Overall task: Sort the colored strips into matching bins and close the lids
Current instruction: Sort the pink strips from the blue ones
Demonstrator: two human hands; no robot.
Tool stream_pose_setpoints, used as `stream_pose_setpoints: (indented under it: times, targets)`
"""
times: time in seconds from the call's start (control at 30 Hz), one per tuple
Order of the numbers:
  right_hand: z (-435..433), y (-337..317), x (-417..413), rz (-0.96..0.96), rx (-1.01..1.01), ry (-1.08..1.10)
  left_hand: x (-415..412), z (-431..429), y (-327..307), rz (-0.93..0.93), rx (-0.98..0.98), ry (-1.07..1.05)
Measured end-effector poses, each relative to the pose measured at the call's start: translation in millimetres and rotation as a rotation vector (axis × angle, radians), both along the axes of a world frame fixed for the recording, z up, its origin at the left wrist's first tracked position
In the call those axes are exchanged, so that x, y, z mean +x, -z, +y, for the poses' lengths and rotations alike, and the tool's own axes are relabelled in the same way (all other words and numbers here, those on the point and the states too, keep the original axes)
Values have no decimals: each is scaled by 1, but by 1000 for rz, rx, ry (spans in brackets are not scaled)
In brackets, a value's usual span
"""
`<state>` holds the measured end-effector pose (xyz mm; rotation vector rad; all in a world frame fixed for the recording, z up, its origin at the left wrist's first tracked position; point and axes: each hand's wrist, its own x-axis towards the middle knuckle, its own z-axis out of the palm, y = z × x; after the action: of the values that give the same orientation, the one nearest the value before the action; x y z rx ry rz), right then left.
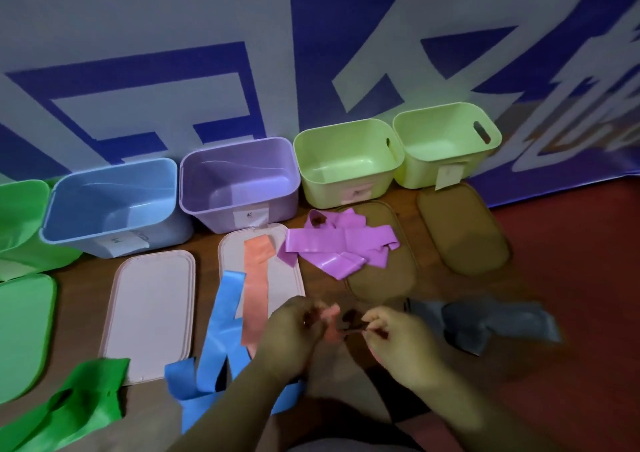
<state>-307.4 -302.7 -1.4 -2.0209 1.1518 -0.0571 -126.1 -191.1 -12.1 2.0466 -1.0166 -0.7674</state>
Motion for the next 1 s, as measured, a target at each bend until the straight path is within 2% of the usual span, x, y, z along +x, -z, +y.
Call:
stream_pose_setpoints:
  times: [0.1, 0.2, 0.33, 0.47, 0.7, 1.0]
  targets:
    - [-3, 11, -13, 82, 65, -44, -11, 2, 7, -117, 30, 49]
    - [-4, 16, -16, 107, 98, -62, -12, 9, 9, -140, 77, 34]
    - [-3, 16, -1, 101, 92, -116, 0, 27, 13, -108, 91, -79]
    - [5, 17, 29, 66, 55, -194, 21, 48, 18, -182, 177, -196]
    - [24, 19, 87, 48, 53, -353, 59, 86, 34, -7, 305, -308]
    - [29, 29, 151, 133, 67, -395, 87, 83, 43, 101, 258, -329]
